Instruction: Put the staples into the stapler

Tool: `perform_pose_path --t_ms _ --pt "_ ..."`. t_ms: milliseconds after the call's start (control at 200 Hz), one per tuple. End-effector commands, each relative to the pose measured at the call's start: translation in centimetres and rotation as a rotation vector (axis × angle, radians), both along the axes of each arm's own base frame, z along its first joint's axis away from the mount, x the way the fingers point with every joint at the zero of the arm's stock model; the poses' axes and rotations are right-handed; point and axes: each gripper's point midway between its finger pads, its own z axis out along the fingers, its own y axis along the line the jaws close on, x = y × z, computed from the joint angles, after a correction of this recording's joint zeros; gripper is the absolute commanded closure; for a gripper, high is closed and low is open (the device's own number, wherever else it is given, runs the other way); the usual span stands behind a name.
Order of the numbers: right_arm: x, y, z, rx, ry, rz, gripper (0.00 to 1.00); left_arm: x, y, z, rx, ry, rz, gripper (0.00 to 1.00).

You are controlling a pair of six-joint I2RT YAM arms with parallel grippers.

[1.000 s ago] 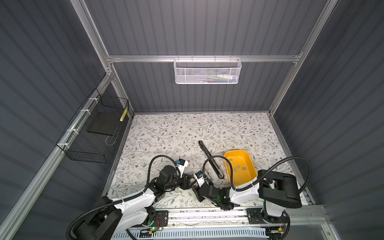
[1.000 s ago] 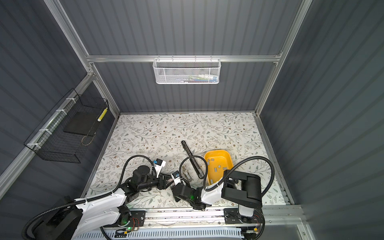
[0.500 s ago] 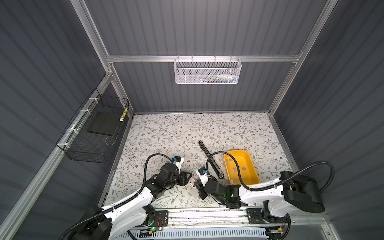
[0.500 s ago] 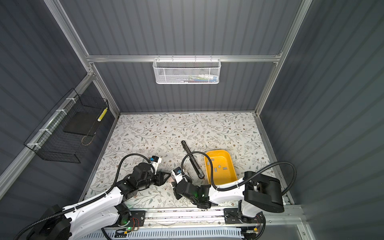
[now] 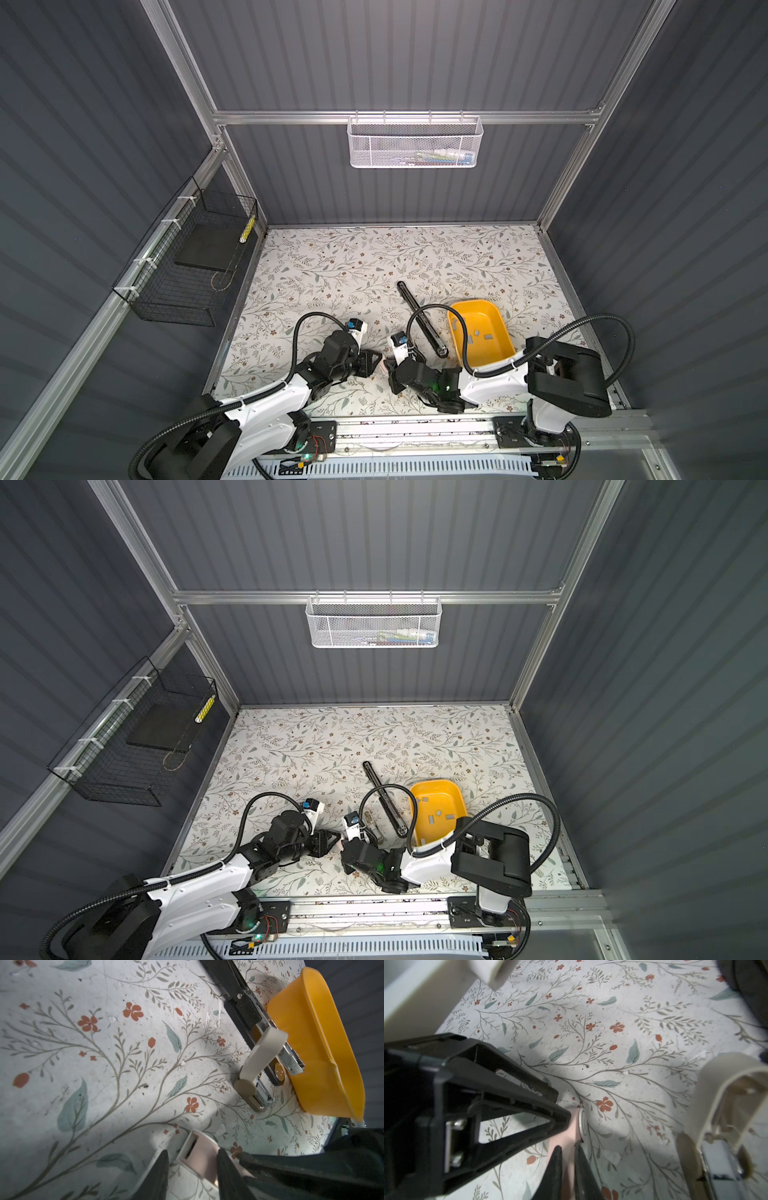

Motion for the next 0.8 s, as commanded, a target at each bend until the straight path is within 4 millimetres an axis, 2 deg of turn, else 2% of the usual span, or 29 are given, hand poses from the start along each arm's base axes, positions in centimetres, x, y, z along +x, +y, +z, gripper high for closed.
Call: perform_pose_path --t_ms 0,70,240,420,645,795 --pt "-1.6 -3.5 -5.9 -0.178 0.088 -0.003 0.86 -0.5 0.3 -1.1 0.004 0.022 0.007 0.61" --pt "-1.8 -4.1 -6.3 -0.184 0.088 -0.011 0.86 -0.6 0.5 -1.5 0.013 0.028 0.013 0.60" --pt "-2.5 -6.2 -8.8 -0.202 0.140 -0.054 0.87 -0.6 0.1 -1.8 0.006 0.031 0.002 0.60" --pt "-3.8 -6.9 -10.3 -0.230 0.108 -0.075 0.84 -1.2 0.0 -3.2 0.038 0.041 -0.006 0.60" --pt "-3.7 -7.9 -11.9 -0.236 0.098 -0.108 0.85 -1.3 0.7 -3.7 0.069 0.018 0.011 0.62" --pt "-3.7 -8.9 -14.1 -0.261 0.097 -0.123 0.87 -1.4 0.4 -3.8 0.073 0.019 -0.002 0.64"
